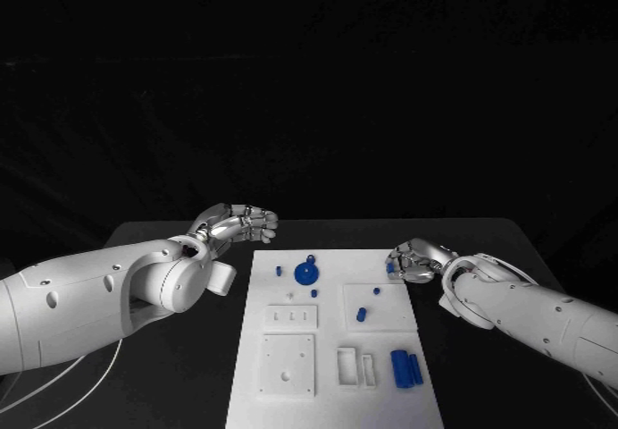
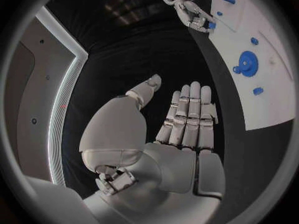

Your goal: Assemble the parts on the task board

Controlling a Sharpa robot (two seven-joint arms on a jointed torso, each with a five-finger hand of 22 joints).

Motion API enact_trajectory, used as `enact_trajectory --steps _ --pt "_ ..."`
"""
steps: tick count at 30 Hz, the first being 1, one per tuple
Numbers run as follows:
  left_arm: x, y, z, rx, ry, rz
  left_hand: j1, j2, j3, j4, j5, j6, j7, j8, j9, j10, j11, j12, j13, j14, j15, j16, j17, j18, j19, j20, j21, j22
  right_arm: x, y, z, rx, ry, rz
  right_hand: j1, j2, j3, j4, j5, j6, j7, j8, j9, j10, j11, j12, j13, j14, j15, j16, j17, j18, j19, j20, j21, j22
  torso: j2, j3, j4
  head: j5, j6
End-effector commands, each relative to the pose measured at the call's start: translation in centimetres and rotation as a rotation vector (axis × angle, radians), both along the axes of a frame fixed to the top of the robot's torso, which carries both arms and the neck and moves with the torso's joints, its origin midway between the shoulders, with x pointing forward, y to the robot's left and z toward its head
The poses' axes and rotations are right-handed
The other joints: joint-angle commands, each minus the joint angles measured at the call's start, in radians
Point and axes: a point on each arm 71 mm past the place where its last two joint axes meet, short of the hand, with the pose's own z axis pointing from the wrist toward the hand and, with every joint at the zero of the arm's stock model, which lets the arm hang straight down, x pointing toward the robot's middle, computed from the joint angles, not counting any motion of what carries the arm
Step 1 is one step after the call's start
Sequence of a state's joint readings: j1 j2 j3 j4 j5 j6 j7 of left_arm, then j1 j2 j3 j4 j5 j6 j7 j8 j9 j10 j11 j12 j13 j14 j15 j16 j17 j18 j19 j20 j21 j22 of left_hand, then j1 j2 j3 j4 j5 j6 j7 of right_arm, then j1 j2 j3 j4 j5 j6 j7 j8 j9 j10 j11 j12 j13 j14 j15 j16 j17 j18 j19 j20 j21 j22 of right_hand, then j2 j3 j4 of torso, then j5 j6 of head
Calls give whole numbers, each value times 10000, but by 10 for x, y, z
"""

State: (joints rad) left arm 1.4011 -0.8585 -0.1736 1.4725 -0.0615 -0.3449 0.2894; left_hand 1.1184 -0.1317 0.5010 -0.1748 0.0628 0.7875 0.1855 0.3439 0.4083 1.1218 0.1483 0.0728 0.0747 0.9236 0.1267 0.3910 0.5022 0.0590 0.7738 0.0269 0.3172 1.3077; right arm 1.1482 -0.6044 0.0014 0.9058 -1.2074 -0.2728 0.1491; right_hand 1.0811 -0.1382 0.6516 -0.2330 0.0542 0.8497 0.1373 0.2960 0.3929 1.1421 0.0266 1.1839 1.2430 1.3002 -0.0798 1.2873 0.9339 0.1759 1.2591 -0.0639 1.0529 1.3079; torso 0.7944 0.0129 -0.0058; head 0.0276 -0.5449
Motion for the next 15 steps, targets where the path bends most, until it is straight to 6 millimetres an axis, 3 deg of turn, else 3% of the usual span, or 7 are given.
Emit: enact_trajectory --steps 1,8,15 --pt "0 -2 1 -44 -94 -183 -26 -7 26 -56 14 32 15 -64 -17 48 51 -40 -15 55 33 -35 15 95 -69 23 59 222 0 1 0 -47 10 98 75 11 78 -17 -40 100 16 76 24 78 -4 50 9 9 -32 -37 19 859 18 -26 39 162 -7 2 -9 3 -11" --pt "0 -2 1 -41 -86 -182 -31 -4 28 -55 14 31 15 -64 -18 47 51 -41 -15 56 34 -37 18 94 -70 23 60 222 -1 1 0 -109 -13 102 149 156 411 4 -53 542 -6 321 138 92 -23 63 8 1 -48 -35 50 859 9 -44 53 158 -9 11 -2 -2 -13" --pt "0 -2 1 -40 -74 -191 -33 -2 29 -57 14 31 15 -65 -18 47 52 -41 -15 56 34 -40 21 95 -71 23 61 222 -1 1 0 -196 -63 149 126 234 648 -11 -53 924 -133 520 235 93 -140 61 1 -3 -155 -40 72 859 5 -43 87 165 -8 16 -6 3 -15"
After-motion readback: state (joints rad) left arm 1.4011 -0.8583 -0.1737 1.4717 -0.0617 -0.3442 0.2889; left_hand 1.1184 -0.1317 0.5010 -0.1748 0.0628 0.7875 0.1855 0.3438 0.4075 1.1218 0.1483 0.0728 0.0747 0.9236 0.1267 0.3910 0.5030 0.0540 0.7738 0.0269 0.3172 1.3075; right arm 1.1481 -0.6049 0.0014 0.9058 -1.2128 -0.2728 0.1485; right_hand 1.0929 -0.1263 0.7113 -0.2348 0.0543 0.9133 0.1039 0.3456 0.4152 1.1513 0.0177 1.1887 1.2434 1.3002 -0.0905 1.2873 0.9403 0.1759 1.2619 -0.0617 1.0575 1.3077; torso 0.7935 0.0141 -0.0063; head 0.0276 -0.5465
